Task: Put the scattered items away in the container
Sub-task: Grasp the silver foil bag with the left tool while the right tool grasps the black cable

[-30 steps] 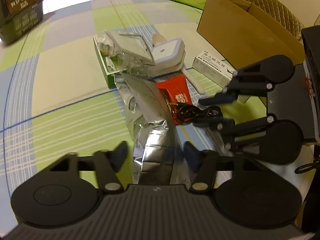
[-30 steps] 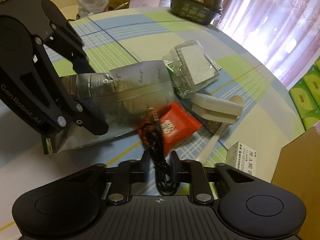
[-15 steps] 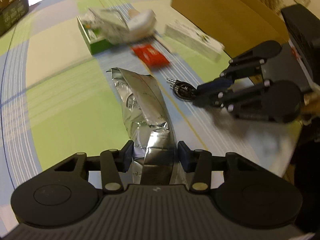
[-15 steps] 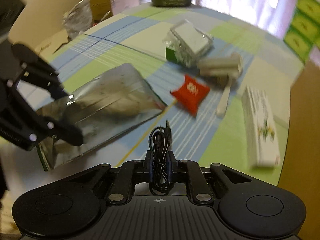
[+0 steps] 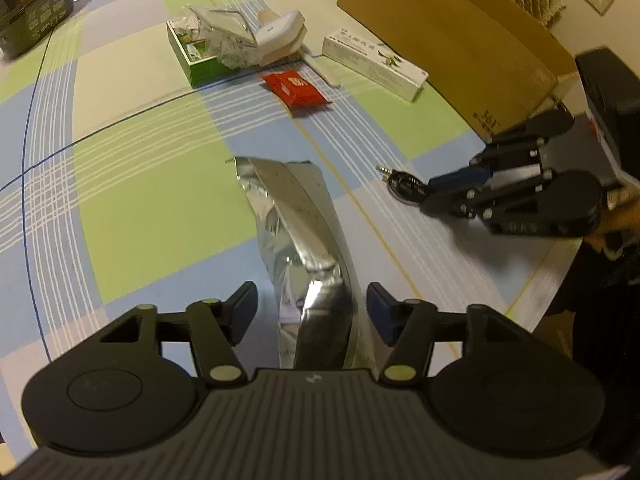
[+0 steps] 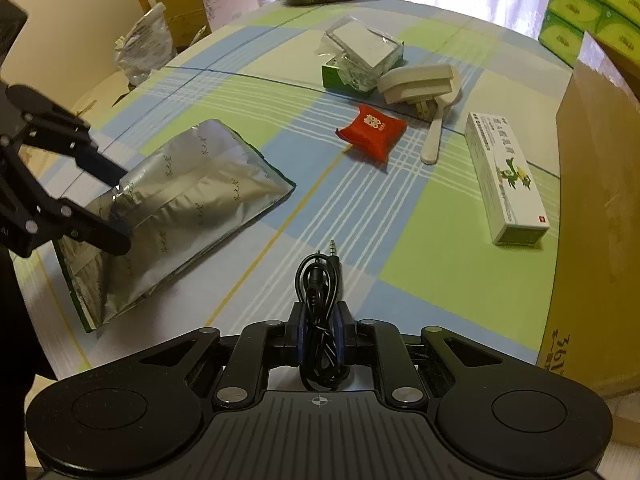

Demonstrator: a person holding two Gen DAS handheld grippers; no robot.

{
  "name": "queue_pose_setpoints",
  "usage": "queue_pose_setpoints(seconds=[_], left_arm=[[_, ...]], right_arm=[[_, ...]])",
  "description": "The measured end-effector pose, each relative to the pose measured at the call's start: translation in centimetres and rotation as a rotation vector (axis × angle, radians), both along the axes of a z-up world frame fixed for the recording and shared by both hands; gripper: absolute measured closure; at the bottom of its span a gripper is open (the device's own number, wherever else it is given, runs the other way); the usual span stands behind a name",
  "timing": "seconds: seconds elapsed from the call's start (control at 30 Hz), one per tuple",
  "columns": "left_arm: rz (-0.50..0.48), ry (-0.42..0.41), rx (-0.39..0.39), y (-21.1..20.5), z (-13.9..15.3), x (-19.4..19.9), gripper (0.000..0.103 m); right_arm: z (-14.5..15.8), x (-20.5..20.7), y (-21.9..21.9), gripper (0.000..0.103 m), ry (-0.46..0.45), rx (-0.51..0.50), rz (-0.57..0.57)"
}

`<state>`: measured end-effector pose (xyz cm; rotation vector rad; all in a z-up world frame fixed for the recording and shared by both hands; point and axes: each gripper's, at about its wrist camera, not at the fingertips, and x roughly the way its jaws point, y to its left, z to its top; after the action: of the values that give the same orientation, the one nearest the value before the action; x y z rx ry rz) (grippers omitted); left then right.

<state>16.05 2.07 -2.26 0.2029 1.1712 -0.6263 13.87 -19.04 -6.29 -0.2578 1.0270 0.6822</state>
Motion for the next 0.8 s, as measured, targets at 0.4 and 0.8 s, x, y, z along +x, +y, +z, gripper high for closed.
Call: queue_pose_setpoints(seconds=[0.4,0.8], left_arm=[[0.012,0.033,0.006,-1.2,-1.6,1.7,0.036],[0.011,0.044,0.008,-1.4,-2.2,2.3,0.036]], right_arm=[[-1.0,-1.2,1.0,0.005,-0.096,-0.047,0.078],[-0.8,-0.4,0.4,0.052,-0.095,-0.004,0.025]])
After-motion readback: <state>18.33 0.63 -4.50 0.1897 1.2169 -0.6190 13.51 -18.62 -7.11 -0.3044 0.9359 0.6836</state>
